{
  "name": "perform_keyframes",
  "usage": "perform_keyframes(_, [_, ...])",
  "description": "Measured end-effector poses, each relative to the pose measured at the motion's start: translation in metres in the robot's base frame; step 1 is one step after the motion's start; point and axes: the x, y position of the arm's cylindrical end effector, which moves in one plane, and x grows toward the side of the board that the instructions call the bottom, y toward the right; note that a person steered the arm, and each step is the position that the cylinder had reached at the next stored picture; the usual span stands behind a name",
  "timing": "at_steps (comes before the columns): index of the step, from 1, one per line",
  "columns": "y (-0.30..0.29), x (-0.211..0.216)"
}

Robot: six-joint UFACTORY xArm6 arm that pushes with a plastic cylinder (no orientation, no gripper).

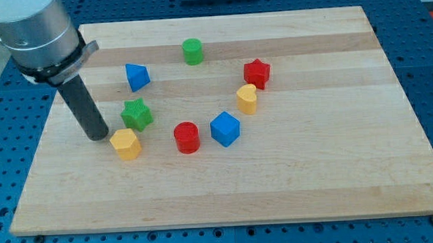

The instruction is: Push the green star into the green circle

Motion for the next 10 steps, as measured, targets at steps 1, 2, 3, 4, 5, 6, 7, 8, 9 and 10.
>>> perform_keyframes(1, [0.021,-0.001])
perform_keyframes(2, [0.052,-0.016])
perform_keyframes(3, [0.078,-0.037])
perform_keyframes(4, [0.094,-0.041])
perform_keyframes(5, [0.095,-0.066])
perform_keyframes(6, [0.093,-0.071])
perform_keyframes(7, [0.080,-0.071])
perform_keyframes(8, [0.052,-0.071])
perform_keyframes(9, [0.053,-0.072])
perform_keyframes(10, [0.067,-0.085])
